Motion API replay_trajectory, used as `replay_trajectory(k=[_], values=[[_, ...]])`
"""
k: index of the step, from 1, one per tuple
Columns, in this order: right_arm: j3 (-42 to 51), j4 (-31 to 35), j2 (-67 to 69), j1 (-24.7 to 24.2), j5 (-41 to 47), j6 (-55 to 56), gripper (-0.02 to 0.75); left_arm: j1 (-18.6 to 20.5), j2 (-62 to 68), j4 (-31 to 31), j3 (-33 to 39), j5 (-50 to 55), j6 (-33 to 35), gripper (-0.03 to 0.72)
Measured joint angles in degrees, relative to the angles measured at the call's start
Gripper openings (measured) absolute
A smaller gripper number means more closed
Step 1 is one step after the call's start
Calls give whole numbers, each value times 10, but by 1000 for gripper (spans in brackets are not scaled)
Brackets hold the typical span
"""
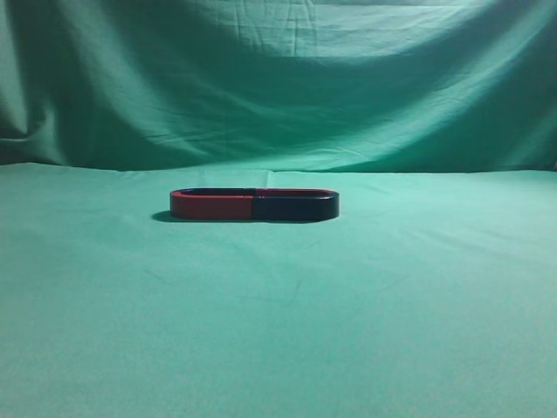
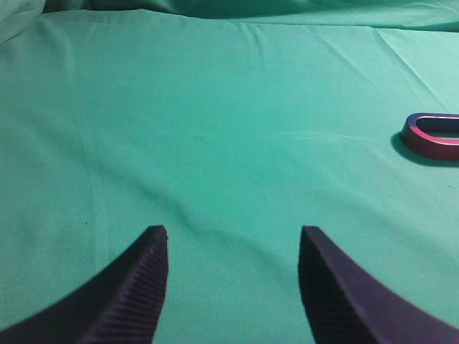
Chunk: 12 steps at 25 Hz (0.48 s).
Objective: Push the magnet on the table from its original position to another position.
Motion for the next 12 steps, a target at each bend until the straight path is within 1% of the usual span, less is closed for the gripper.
replay_trajectory(k=[2, 4, 8, 12], values=[[17, -1, -3, -22, 3, 3, 0, 0, 0, 0, 0, 0, 0, 372], [20, -1, -3, -32, 4, 11, 0, 0, 0, 0, 0, 0, 0, 372], [21, -1, -4, -33, 29, 16, 0, 0, 0, 0, 0, 0, 0, 372], [21, -4, -5, -33, 33, 17, 0, 0, 0, 0, 0, 0, 0, 372]])
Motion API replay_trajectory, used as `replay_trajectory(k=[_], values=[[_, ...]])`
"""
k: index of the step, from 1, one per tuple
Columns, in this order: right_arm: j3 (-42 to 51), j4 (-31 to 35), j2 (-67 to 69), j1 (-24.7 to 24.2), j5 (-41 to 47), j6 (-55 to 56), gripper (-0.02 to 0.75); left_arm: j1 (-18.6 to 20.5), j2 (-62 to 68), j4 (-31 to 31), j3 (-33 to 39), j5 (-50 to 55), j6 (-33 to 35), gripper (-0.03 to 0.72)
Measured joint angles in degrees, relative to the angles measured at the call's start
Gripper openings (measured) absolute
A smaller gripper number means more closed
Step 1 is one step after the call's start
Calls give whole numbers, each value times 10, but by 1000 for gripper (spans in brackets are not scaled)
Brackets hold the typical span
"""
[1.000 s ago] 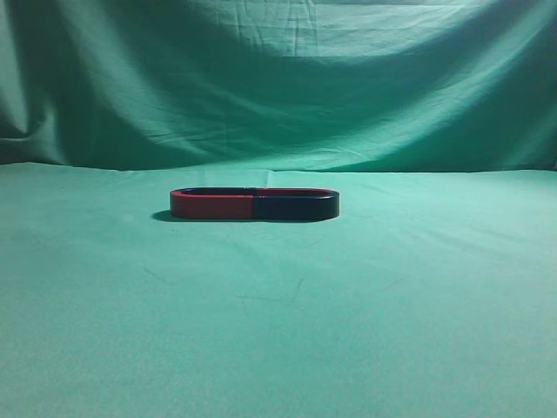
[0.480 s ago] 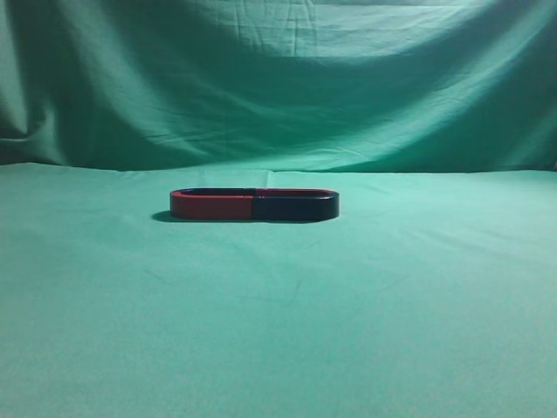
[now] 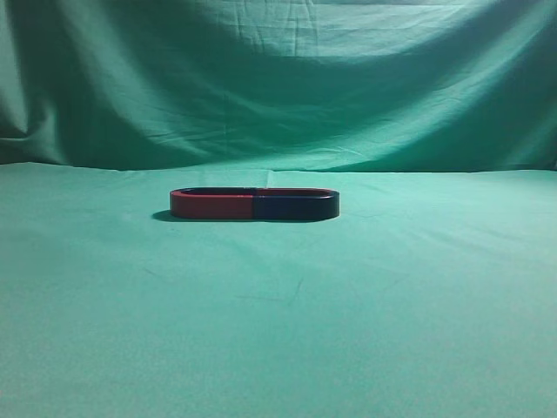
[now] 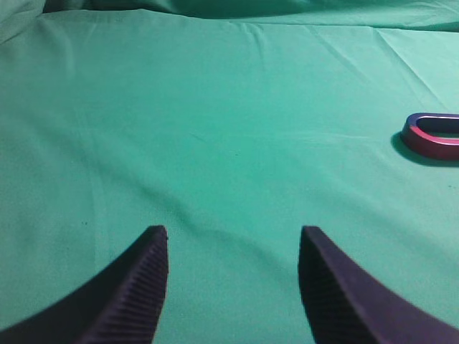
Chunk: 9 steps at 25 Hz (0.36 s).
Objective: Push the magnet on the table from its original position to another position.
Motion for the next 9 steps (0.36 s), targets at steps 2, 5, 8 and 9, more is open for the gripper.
replay_trajectory(k=[2, 5, 8, 9], values=[[0, 0, 0, 0, 0, 0, 0, 0, 0, 0, 0, 0, 0, 372], [0, 0, 0, 0, 0, 0, 0, 0, 0, 0, 0, 0, 0, 372], [0, 0, 0, 0, 0, 0, 0, 0, 0, 0, 0, 0, 0, 372], [0, -1, 0, 0, 0, 0, 0, 0, 0, 0, 0, 0, 0, 372]])
